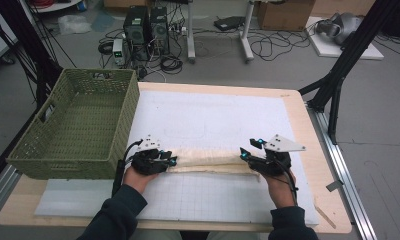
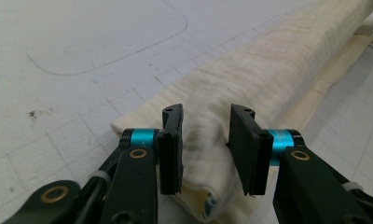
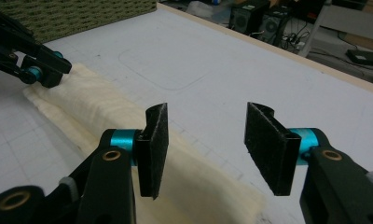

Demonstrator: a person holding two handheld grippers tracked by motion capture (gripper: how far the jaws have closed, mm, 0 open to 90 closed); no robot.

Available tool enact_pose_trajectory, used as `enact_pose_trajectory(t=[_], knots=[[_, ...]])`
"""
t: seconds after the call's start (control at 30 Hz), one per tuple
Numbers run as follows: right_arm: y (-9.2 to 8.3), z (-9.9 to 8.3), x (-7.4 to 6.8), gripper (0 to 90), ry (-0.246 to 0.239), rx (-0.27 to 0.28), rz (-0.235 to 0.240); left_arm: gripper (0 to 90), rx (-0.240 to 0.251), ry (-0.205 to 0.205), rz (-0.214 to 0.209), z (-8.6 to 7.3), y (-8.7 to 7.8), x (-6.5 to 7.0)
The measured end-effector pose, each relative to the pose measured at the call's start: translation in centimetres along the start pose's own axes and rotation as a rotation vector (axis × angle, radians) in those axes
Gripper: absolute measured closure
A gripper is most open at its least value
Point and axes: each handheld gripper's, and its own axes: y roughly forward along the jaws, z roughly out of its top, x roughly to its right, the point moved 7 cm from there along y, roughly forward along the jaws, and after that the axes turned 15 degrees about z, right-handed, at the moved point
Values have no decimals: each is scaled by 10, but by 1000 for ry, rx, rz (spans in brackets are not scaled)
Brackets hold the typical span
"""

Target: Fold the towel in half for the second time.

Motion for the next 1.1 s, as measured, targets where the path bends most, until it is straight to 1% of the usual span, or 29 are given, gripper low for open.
enact_pose_trajectory(t=[0.07, 0.17, 0.23, 0.3, 0.4, 0.43, 0.5, 0.57, 0.63, 0.77, 0.97, 1.0, 1.1], knots=[[9, 0, -1, 513, 6, -21, -9, 649, -1, 1, 0, 0, 0, 0], [21, -5, -2, 516, 19, -61, -13, 647, -3, 0, 0, -1, 0, 0], [28, -9, -3, 516, 27, -91, -5, 647, -6, 0, 1, -1, 0, 0], [32, -13, -5, 517, 21, -107, 1, 647, -10, 2, 0, -2, 0, 0], [35, -23, -6, 533, 32, -131, 11, 647, -14, 0, -3, -2, 0, 0], [36, -26, -5, 540, 26, -140, 11, 647, -16, 1, -3, -2, 0, 0], [36, -34, -4, 544, 41, -155, 19, 647, -16, 1, -4, -2, 0, 0], [35, -38, -2, 551, 43, -166, 18, 647, -16, 0, -5, -3, 0, 0], [34, -43, -1, 551, 55, -182, 18, 647, -22, 6, -7, -3, 0, 0], [31, -54, 5, 550, 67, -217, 6, 648, -29, 10, -9, -4, 0, 0], [20, -63, 12, 555, 93, -231, -11, 653, -37, 18, -5, -5, 0, 0], [19, -64, 13, 556, 90, -237, -15, 654, -38, 23, -3, -6, 0, 1], [15, -67, 15, 556, 104, -239, -10, 660, -44, 36, 2, -6, -1, 2]])
